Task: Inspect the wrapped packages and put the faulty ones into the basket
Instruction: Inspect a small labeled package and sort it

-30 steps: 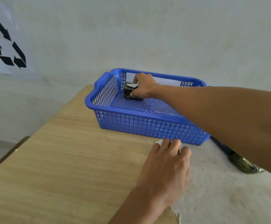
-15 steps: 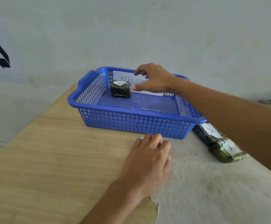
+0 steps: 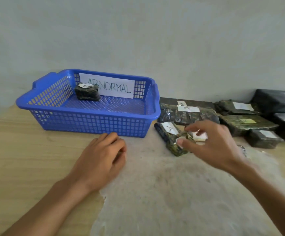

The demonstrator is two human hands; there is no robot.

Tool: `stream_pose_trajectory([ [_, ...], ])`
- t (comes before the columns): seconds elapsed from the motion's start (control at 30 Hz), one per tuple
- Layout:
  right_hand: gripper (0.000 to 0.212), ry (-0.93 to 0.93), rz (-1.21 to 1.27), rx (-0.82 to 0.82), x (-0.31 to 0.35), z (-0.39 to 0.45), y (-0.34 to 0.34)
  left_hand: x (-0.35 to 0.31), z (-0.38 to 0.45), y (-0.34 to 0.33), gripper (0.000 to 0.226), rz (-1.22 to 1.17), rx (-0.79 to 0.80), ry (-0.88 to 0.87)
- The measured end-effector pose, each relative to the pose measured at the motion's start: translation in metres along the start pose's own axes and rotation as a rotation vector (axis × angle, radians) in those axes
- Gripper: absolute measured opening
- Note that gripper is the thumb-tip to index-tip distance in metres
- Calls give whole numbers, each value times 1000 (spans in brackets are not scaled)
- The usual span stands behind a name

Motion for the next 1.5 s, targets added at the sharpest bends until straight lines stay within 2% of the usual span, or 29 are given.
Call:
stream_pose_trajectory([
  [0.07, 71, -19, -91, 81, -10, -13, -13, -1, 1, 2, 22, -26, -3, 9],
  [0.13, 83, -8, -75, 118, -11, -21, -18, -4, 2, 2, 22, -101, -12, 40],
  [0.23, 77, -33, 50, 64, -13, -28, -14, -25, 7, -4, 27, -236, -14, 85],
  [0.3, 71, -51, 146, 0, -13, -36, -11, -42, 16, -9, 36, -432, -47, 170],
  [0.43, 57, -22, 286, -111, -7, -58, -4, -63, 28, -42, 64, -966, -40, 532],
  [0.5, 52, -14, 380, -149, -9, -64, 2, -70, 29, -52, 54, -1123, -91, 640],
  [0.6, 47, -97, 592, -60, -23, -68, -2, -74, 26, -53, 33, -1180, -177, 681],
  [0.73, 45, -190, 1067, 187, -31, -73, -26, -72, 17, -51, 33, -1284, -236, 700],
  [0.8, 46, -239, 1174, 243, -33, -74, -32, -75, 15, -47, 35, -1298, -223, 661],
  [1.0, 20, -137, 1120, 266, -29, -76, -27, -81, 15, -37, 36, -1318, -213, 582],
  [1.13, 23, -105, 1100, 260, -29, -78, -25, -85, 19, -32, 24, -1318, -244, 506],
  [1.33, 28, -4, 1082, 259, -23, -80, -21, -82, 17, -28, 22, -1281, -271, 461],
  [1.5, 26, -6, 1064, 203, -24, -80, -17, -87, 18, -26, 19, -1250, -246, 453],
])
Point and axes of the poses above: each hand's wrist, its own z-axis towards the middle knuckle, its own y-axis out of the back of the hand, x = y × z, the point moved 10 cm from there along z, towards the middle knuckle, and after that the axes turned 9 degrees about -y, right-handed, at the moved point
